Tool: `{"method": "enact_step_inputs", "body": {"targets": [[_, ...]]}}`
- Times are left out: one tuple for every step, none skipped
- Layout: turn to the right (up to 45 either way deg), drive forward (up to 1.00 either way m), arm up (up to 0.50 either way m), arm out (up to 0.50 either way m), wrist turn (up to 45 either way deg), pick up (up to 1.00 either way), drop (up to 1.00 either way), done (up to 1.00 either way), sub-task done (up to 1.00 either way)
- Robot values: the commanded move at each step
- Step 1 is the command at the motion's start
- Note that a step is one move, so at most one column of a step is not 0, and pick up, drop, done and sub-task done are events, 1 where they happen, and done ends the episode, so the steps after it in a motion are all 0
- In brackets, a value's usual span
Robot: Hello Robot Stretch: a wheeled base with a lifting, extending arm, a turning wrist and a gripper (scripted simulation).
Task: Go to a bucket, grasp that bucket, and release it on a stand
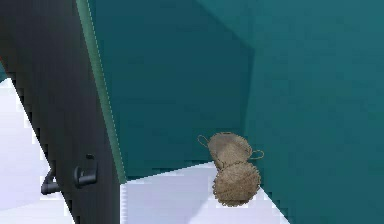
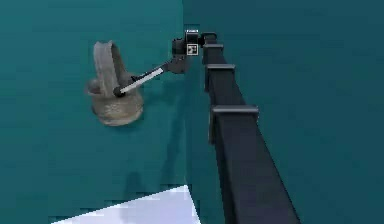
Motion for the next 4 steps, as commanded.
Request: {"method": "enact_step_inputs", "body": {"targets": [[0.0,0.0,0.0,0.0,-45.0,0.0,0.0,0.0,0.0],[0.0,0.0,0.0,0.0,-12.0,0.0,0.0,0.0,0.0],[0.0,0.0,0.0,-0.46,0.0,0.0,0.0,0.0,0.0],[-45.0,0.0,0.0,0.0,0.0,0.0,0.0,0.0,0.0]]}}
